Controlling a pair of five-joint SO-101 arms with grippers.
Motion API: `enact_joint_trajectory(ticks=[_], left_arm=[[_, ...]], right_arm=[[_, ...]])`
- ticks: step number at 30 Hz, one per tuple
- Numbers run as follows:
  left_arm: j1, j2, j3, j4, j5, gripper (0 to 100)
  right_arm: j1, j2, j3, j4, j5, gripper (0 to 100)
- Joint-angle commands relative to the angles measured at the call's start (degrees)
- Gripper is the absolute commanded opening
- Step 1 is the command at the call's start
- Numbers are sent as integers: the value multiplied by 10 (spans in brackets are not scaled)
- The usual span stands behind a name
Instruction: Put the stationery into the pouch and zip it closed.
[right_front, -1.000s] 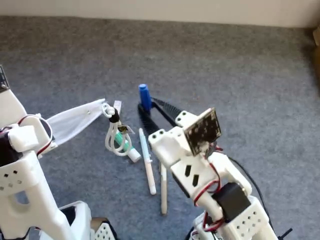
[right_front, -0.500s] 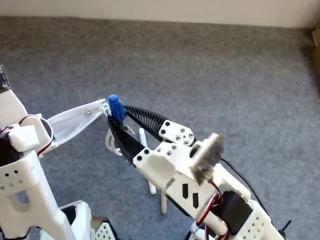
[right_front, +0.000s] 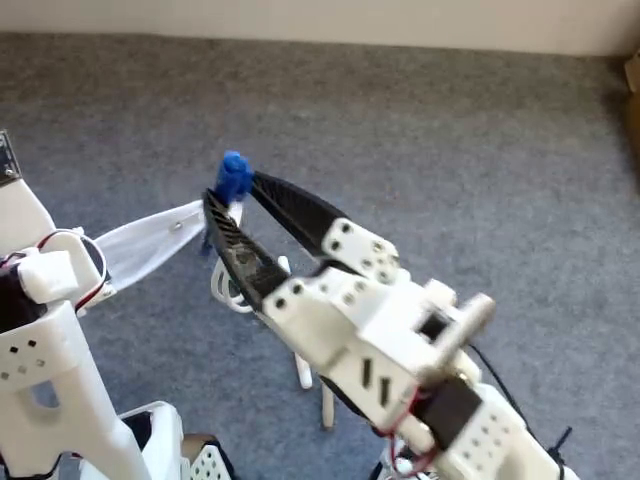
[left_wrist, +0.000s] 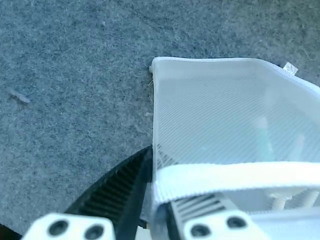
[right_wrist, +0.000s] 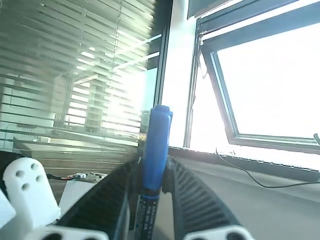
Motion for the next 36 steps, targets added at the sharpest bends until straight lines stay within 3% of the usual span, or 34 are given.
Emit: enact_joint_trajectory(ticks=[1,16,27,36], left_arm=[[10,13,6,3,4,6],[10,15,7,3,4,6],[10,15,21,1,3,6],[10,15,21,1,3,6]], right_arm=[[-7,47,-34,-65,6,4],[-7,192,-33,-192,6,4],[-7,262,13,-198,6,4],[-52,257,49,-193,21,4]])
